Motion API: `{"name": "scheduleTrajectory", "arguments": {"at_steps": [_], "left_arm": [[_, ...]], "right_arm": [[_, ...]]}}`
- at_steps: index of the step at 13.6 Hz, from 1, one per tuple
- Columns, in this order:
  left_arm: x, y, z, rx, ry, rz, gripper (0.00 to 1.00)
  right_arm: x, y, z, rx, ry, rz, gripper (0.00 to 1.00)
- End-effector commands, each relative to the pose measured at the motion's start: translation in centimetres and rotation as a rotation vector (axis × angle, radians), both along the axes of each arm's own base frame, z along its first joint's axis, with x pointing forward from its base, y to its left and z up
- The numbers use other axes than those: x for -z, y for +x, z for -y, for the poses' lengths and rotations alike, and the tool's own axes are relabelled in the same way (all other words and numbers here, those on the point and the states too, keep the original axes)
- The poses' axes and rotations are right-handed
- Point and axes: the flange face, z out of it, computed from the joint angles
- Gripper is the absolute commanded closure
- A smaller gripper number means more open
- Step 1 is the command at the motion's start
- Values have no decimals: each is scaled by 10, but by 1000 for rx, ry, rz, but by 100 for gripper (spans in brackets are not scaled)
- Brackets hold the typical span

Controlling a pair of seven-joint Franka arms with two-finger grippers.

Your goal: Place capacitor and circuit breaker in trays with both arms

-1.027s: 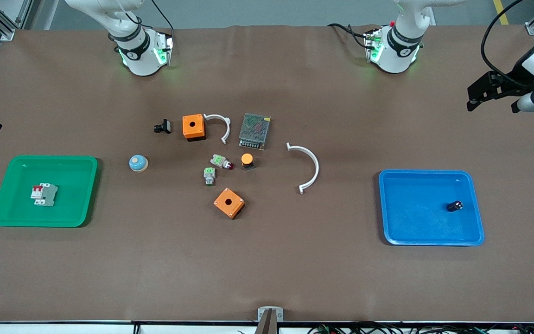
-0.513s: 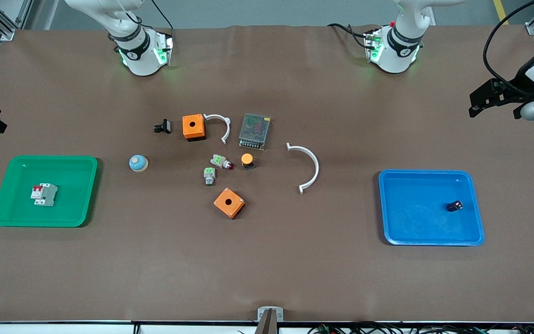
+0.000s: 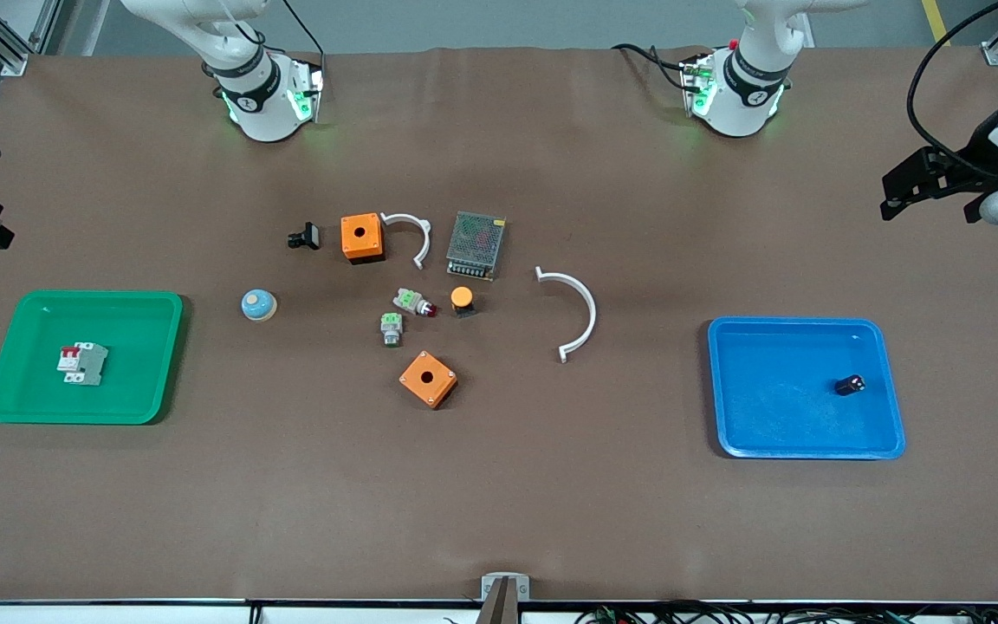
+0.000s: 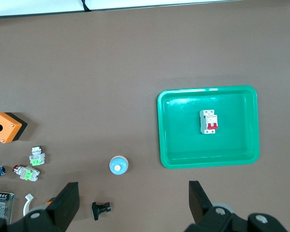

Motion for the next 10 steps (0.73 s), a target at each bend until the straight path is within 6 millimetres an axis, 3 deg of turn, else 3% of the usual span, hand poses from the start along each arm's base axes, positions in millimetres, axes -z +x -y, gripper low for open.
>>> {"name": "scheduleTrajectory", "arguments": {"at_steps": [1,10], "left_arm": [[7,12,-4,-11,14,-9,0],[9,13,-3,10,11,-14,0]], "right_arm": [[-5,1,-2,-2,5,5,0],[-6,1,-2,0,13,7,0]]}}
